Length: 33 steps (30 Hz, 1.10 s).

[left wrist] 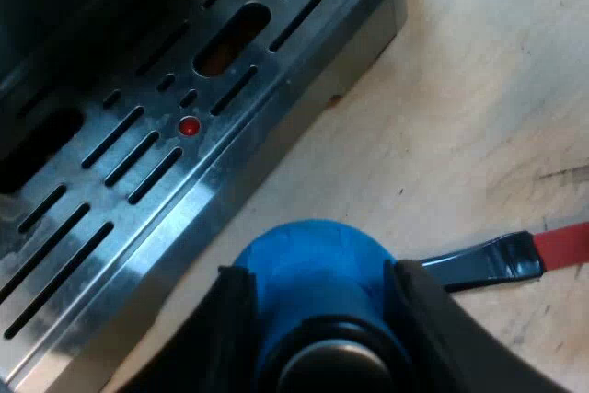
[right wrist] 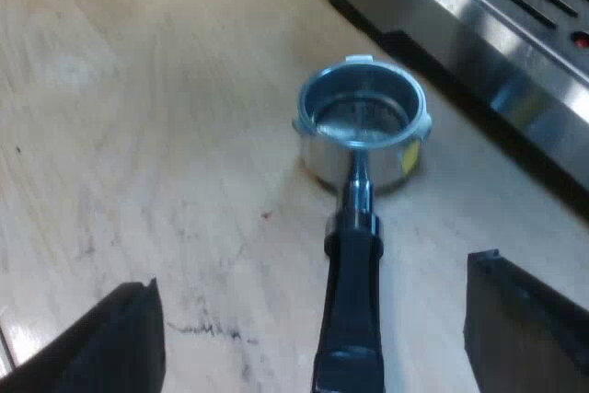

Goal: Grind coffee beans and then tamp

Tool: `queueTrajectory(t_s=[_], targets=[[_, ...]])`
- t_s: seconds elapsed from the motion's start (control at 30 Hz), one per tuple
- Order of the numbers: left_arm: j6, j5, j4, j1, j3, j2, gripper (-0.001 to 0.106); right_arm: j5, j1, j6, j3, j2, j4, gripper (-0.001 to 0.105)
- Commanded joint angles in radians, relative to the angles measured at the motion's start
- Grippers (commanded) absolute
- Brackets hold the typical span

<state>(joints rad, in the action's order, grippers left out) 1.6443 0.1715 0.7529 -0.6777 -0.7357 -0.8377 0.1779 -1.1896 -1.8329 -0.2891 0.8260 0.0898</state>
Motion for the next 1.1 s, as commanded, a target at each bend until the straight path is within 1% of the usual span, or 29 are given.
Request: queueTrajectory(t_s=[0.03, 0.1, 0.2, 0.27, 0.4, 0.53, 0.57, 0.73, 0.87, 1.1], targets=[[-0.006, 0.013, -0.016, -0.024, -0.018, -0.024, 0.000, 0.005, -0.002, -0.003, 0.016, -0.004, -0.044, 0.069], [-0.013, 0.013, -0.016, -0.035, -0.018, -0.044, 0.000, 0.072, -0.002, 0.010, 0.049, -0.004, -0.098, 0.069], [-0.013, 0.015, -0.018, -0.035, -0.018, -0.061, 0.000, 0.120, -0.002, 0.031, 0.066, -0.004, -0.132, 0.069], [-0.013, 0.015, -0.018, -0.035, -0.018, -0.075, 0.000, 0.126, -0.002, 0.034, 0.075, -0.004, -0.147, 0.069], [-0.013, 0.035, -0.018, -0.035, -0.018, -0.101, 0.000, 0.126, -0.002, 0.033, 0.079, -0.004, -0.146, 0.069], [-0.013, 0.035, -0.018, -0.035, -0.018, -0.118, 0.000, 0.126, -0.002, 0.033, 0.079, -0.004, -0.171, 0.069], [-0.013, 0.035, -0.018, -0.035, -0.018, -0.159, 0.000, 0.126, -0.002, 0.033, 0.079, -0.004, -0.179, 0.069], [-0.013, 0.035, -0.018, -0.035, -0.018, -0.212, 0.000, 0.124, -0.002, 0.033, 0.079, -0.004, -0.184, 0.069], [-0.003, -0.035, -0.018, -0.032, -0.018, -0.256, 0.000, 0.124, -0.002, 0.033, 0.079, -0.004, -0.184, 0.069], [0.004, -0.043, -0.025, -0.032, -0.018, -0.288, 0.000, 0.124, -0.002, 0.033, 0.079, -0.004, -0.184, 0.069]])
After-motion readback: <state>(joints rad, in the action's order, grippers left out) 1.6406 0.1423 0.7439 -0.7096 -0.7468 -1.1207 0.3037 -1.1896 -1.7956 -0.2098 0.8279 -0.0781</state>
